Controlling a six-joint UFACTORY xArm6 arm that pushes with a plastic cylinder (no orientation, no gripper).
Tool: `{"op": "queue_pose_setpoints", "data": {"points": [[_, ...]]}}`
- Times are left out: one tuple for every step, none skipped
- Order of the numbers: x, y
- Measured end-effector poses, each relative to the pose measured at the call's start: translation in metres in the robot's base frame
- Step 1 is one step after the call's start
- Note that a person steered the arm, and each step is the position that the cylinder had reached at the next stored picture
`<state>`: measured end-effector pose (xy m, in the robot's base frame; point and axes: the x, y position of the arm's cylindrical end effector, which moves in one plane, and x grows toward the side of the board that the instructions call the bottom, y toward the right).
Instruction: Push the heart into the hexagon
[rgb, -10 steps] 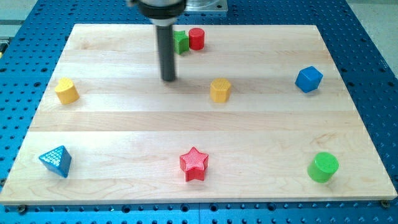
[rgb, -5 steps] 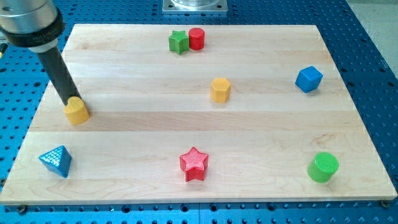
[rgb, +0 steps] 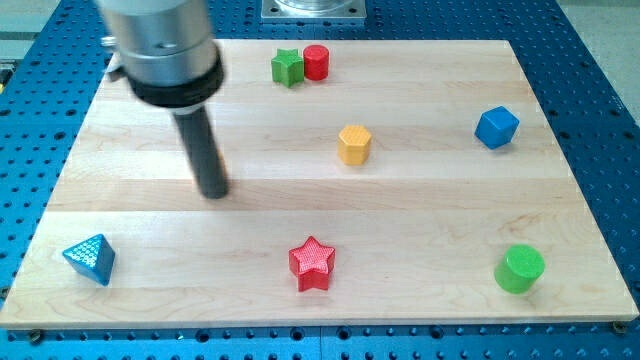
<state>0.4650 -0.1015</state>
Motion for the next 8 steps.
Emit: {"op": "queue_pose_setpoints", "data": {"points": [[-0.006, -0.029], [0.015, -0.09], [-0.002, -0.101], [-0.028, -0.056], [-0.047, 0.007], [-0.062, 0.056], [-0.099, 0.052], [-0.108, 0.059]]}}
